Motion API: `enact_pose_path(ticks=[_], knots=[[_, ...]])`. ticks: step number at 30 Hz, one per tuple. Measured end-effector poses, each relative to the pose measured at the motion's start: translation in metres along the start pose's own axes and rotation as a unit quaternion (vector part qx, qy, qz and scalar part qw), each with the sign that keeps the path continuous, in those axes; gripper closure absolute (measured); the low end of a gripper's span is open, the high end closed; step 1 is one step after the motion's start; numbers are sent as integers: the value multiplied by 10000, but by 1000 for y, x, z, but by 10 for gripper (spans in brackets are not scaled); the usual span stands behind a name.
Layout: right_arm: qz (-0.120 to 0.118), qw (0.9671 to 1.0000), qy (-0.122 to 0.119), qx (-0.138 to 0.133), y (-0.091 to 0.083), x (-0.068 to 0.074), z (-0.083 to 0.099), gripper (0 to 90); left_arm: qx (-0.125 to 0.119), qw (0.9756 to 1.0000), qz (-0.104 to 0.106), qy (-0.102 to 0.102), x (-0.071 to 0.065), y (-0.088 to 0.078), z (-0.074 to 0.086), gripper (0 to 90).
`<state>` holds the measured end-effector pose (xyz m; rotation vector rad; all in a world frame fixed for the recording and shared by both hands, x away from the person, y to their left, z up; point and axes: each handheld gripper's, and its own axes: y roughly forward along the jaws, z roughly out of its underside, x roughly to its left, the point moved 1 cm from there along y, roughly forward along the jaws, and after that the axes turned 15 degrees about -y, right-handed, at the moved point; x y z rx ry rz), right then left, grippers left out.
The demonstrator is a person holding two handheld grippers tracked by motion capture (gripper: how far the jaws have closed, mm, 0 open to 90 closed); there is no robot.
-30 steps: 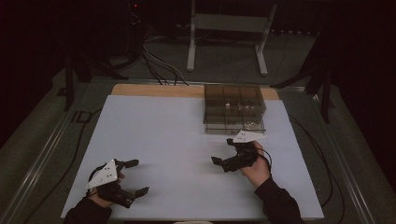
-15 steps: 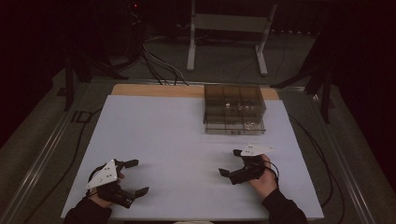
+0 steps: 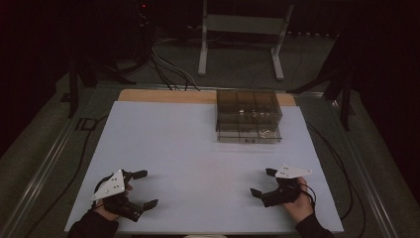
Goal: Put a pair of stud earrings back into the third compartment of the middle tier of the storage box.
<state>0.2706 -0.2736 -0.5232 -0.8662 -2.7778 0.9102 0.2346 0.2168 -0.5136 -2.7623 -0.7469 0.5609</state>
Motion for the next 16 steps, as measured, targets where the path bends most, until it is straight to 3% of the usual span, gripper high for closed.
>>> enact_pose_path(ticks=[3, 8, 16], knots=[[-53, 10000, 75, 8, -8, -1, 8, 0, 25, 10000, -27, 18, 0, 1, 0, 6], [211, 9997, 134, 78, -16, -5, 16, 0, 43, 10000, -40, 15, 1, 1, 0, 6], [324, 9994, 121, 33, -16, -8, 19, 0, 47, 10000, -44, 2, 1, 1, 1, 7]])
